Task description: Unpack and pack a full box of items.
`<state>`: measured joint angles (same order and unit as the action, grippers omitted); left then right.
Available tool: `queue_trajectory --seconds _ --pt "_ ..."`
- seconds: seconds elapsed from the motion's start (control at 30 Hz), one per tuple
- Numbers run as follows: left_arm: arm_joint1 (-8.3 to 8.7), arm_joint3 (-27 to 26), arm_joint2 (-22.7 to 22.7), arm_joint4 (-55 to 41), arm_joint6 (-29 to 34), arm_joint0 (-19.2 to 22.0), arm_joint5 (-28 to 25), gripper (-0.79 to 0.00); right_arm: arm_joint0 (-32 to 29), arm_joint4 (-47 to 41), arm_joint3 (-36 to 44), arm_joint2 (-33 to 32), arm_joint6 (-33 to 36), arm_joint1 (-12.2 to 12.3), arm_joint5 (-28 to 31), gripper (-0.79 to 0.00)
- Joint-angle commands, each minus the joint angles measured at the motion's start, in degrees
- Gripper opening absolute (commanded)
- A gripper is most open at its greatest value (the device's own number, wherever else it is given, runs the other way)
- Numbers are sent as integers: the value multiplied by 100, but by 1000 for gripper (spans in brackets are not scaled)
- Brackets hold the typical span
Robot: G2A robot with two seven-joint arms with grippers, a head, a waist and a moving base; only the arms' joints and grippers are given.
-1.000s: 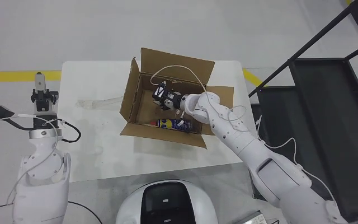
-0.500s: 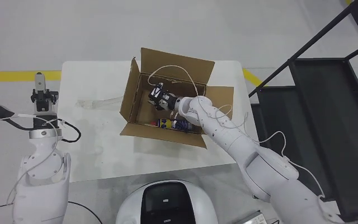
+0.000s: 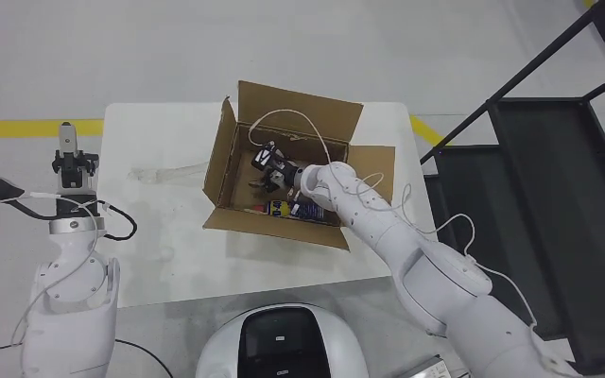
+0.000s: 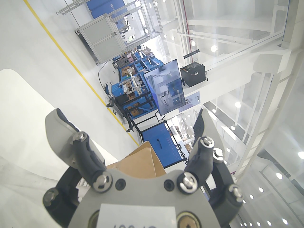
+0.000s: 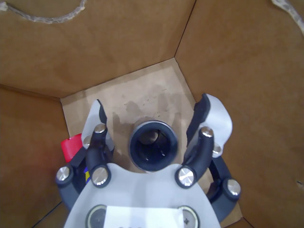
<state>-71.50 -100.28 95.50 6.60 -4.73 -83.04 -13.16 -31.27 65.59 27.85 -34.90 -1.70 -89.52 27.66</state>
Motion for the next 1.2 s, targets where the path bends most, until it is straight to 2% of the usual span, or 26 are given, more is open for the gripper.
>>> queue_trajectory --seconds 0.0,0.1,0.27,0.37,0.5,0.53,0.63,0.67,0.77,0.93,1.17 --pt "0 0 0 0 0 0 0 0 60 104 -16 4 -85 4 56 0" --pt "0 0 0 0 0 0 0 0 172 46 54 -99 -236 50 502 0" --pt "0 0 0 0 0 0 0 0 311 2 318 -360 -5 271 1420 0" --pt "0 0 0 0 0 0 0 0 302 63 645 -586 292 492 1928 0" --pt "0 0 0 0 0 0 0 0 107 210 1222 -918 1016 801 2175 0" --pt "0 0 0 0 0 0 0 0 24 169 1406 -1046 1159 882 2224 0" --pt "0 0 0 0 0 0 0 0 -248 -357 2021 -1624 1472 1164 2857 0" --pt "0 0 0 0 0 0 0 0 -376 -513 2269 -1849 1557 1274 3034 0" --pt "0 0 0 0 0 0 0 0 -912 -956 3428 -2437 1941 1629 3034 0" --pt "0 0 0 0 0 0 0 0 -2139 -1615 5287 -3701 2199 2170 3034 0" --pt "0 0 0 0 0 0 0 0 -3510 -1767 6436 -5257 2414 2546 2855 0"
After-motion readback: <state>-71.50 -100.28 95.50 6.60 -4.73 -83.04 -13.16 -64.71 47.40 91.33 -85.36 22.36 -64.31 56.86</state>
